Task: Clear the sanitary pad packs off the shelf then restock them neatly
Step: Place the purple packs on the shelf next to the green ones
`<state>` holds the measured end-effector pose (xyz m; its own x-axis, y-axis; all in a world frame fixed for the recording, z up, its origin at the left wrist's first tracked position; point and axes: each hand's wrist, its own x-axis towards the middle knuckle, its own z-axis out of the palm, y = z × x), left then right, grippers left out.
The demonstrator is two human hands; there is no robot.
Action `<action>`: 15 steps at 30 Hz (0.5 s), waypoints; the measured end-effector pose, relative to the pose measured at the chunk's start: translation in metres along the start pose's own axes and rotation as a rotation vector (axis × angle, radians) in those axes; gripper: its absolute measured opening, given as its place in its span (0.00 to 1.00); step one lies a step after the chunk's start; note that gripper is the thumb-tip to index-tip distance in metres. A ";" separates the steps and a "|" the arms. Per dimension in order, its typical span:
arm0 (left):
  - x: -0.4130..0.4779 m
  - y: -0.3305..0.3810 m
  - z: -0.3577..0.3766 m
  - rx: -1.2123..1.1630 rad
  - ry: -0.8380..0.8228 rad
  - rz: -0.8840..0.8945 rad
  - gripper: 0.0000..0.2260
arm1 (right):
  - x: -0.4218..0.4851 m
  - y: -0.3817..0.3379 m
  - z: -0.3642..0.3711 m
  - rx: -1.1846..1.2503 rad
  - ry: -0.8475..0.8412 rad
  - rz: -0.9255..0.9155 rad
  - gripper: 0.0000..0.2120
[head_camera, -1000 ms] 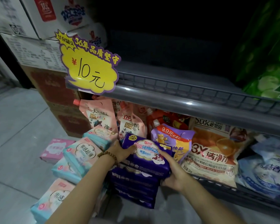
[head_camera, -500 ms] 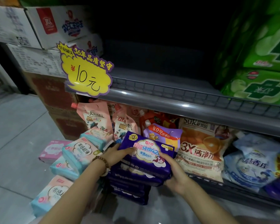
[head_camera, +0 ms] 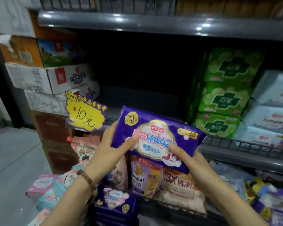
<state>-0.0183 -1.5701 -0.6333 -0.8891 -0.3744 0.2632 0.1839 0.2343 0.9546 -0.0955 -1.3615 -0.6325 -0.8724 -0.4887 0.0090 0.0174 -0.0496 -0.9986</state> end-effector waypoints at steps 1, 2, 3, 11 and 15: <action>0.010 0.009 0.000 -0.029 0.006 0.044 0.24 | 0.009 -0.011 -0.004 -0.064 0.016 -0.090 0.42; 0.022 0.017 0.001 -0.053 0.010 0.071 0.26 | 0.019 -0.022 -0.007 -0.118 0.045 -0.181 0.46; 0.034 0.023 0.003 -0.058 0.008 0.100 0.27 | 0.030 -0.032 -0.009 -0.172 0.074 -0.269 0.48; 0.147 0.015 0.011 0.063 -0.056 0.232 0.23 | 0.133 -0.061 -0.031 -0.315 0.015 -0.471 0.54; 0.201 -0.027 0.013 0.168 -0.145 0.175 0.33 | 0.187 -0.035 -0.050 -0.404 0.008 -0.420 0.55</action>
<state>-0.2078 -1.6400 -0.6078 -0.9029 -0.1858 0.3877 0.2784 0.4342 0.8567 -0.2837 -1.4072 -0.5982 -0.7681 -0.4920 0.4099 -0.5171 0.0990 -0.8502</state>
